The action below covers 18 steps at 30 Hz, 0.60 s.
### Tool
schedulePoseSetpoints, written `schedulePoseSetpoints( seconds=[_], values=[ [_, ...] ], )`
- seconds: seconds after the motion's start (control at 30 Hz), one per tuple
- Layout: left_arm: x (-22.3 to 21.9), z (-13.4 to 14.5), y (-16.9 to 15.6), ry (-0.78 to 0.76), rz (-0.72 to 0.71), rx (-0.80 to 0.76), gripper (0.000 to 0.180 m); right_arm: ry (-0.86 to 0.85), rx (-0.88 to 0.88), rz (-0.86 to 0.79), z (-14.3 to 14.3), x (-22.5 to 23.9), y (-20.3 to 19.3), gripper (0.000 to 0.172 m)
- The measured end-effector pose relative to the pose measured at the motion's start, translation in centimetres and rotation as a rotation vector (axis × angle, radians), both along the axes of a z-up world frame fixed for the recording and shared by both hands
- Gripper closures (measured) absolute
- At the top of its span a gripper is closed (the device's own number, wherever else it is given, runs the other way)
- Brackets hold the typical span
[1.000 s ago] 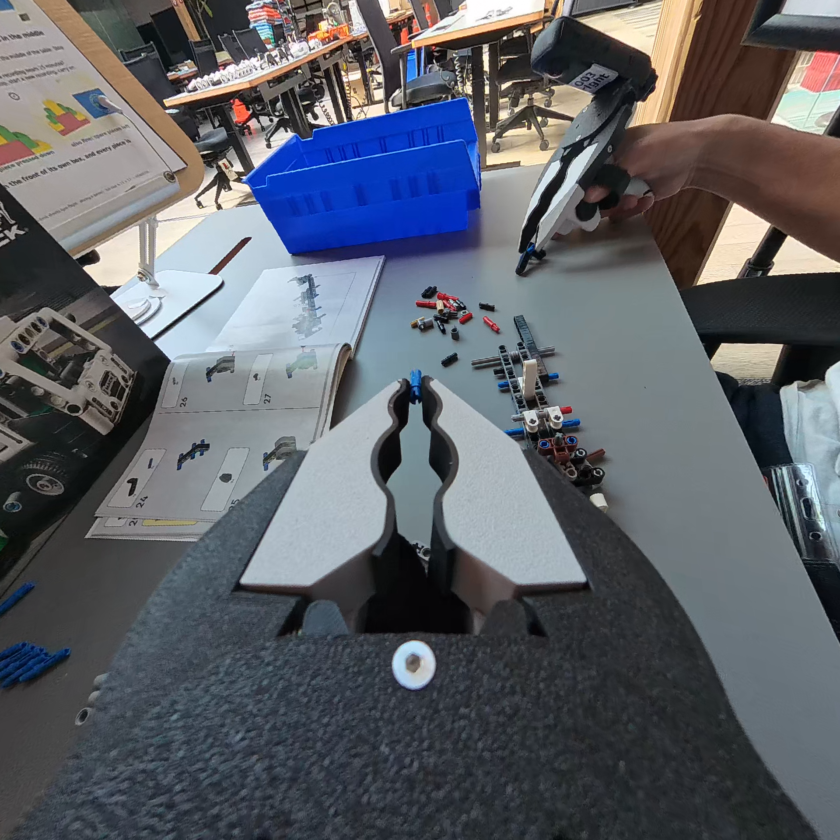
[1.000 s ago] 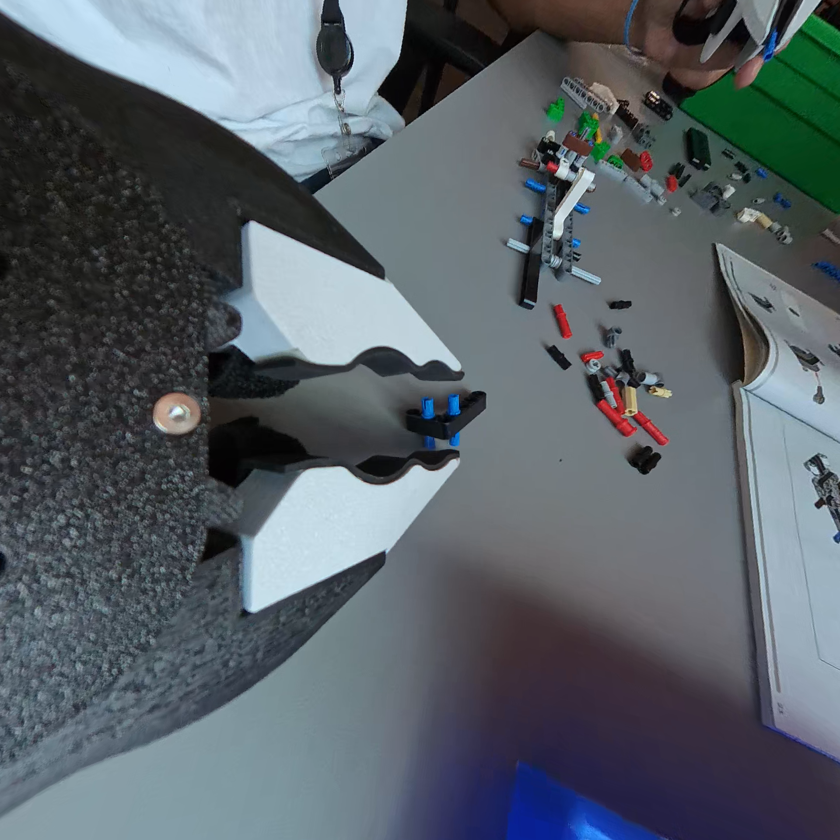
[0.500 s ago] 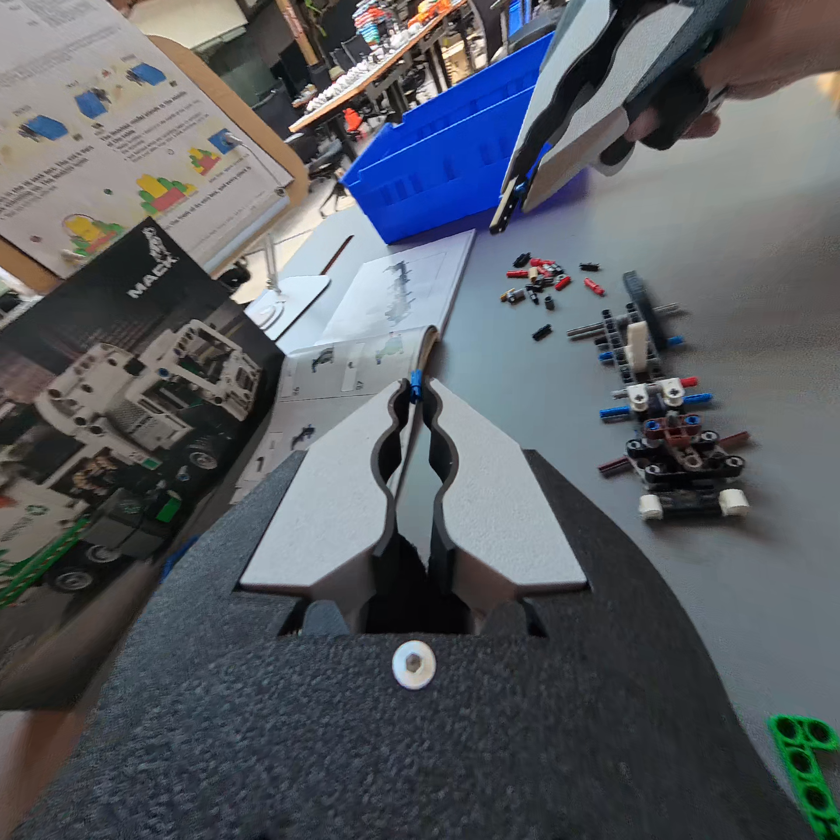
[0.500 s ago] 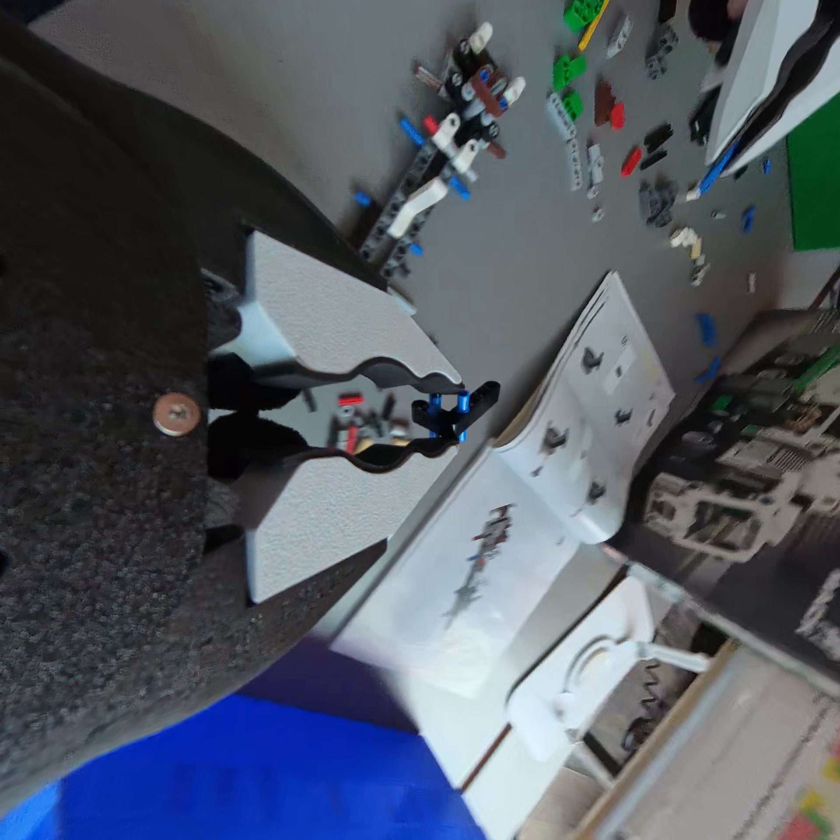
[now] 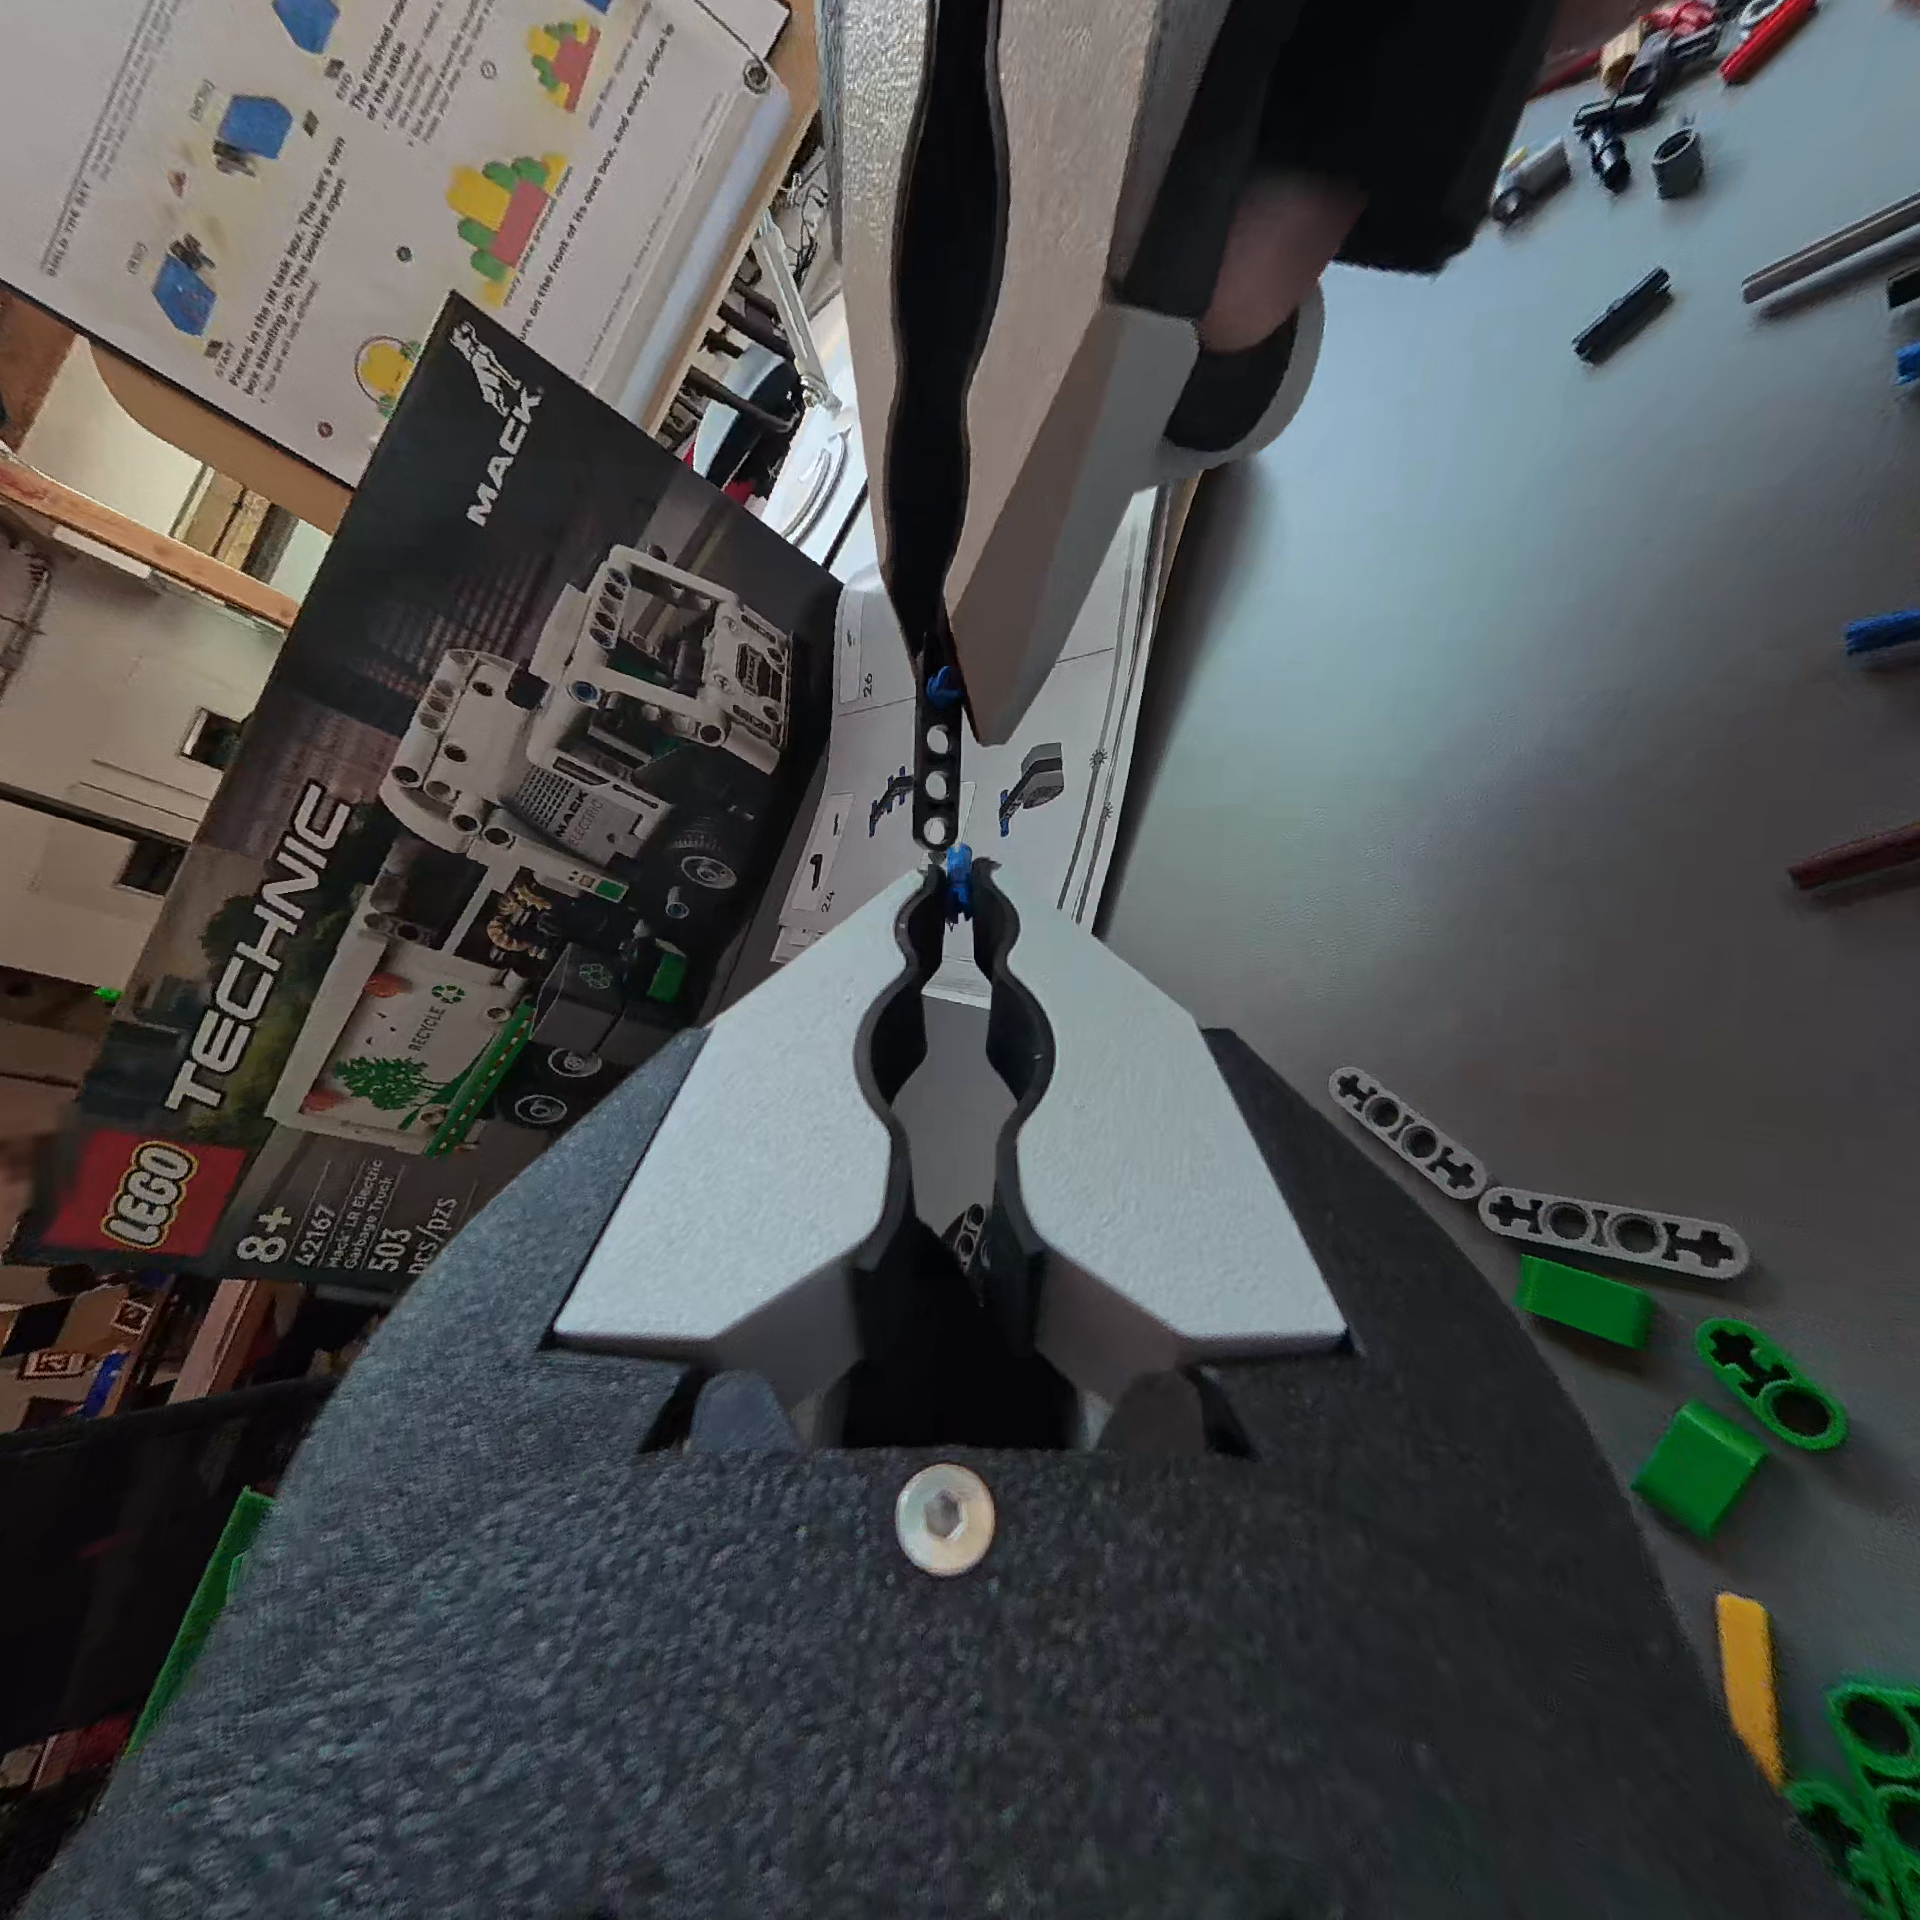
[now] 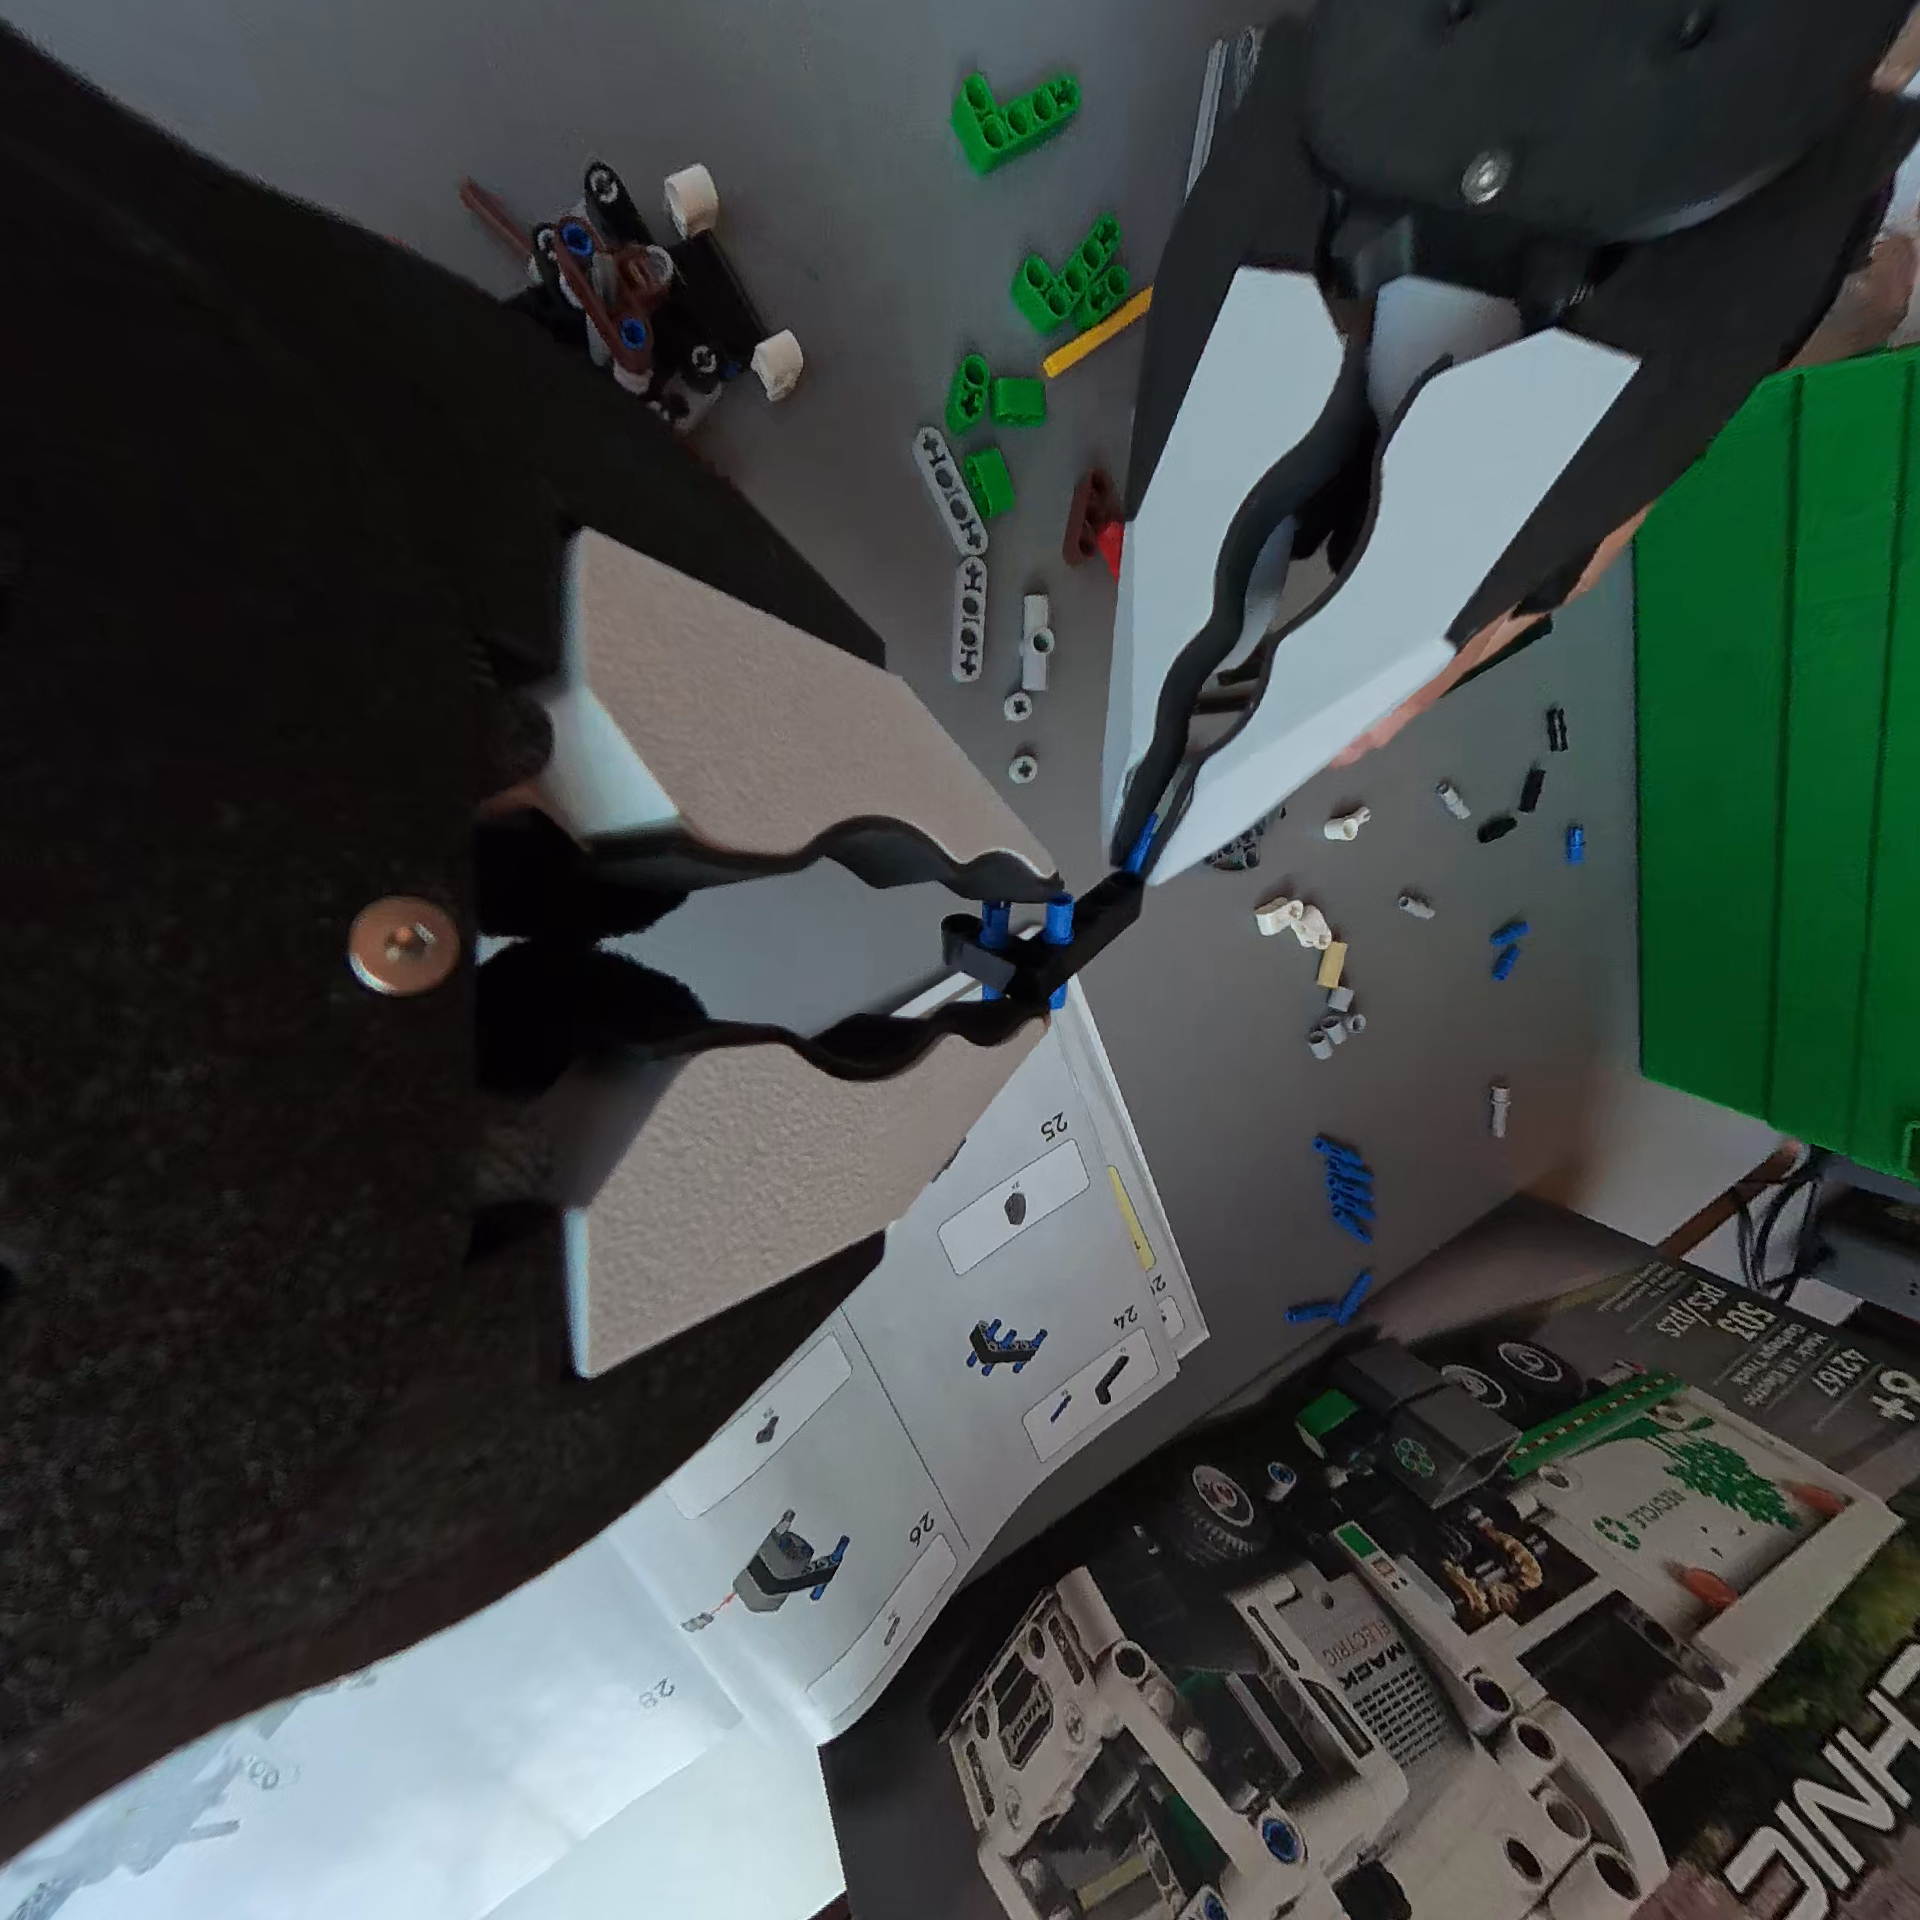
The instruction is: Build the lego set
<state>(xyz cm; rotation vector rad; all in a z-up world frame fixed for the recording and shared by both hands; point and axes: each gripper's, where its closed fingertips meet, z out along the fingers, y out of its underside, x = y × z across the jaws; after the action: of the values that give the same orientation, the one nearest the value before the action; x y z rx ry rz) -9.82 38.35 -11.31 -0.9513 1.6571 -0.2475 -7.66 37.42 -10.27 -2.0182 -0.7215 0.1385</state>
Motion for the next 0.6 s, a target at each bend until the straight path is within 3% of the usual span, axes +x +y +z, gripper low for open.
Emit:
schedulePoseSetpoints(
  seconds=[0.27, 0.6],
  values=[
    [0.0, -0.4, -0.2, 0.019, 0.021, 0.04, 0.177, -0.042, -0.028, -0.096, -2.0, 1.0, 0.3, 0.154],
    [0.0, -0.8, -0.3, 0.029, 0.031, 0.015, 0.177, -0.048, -0.015, -0.114, -1.8, 0.3, 0.3, 0.154]
  ],
)
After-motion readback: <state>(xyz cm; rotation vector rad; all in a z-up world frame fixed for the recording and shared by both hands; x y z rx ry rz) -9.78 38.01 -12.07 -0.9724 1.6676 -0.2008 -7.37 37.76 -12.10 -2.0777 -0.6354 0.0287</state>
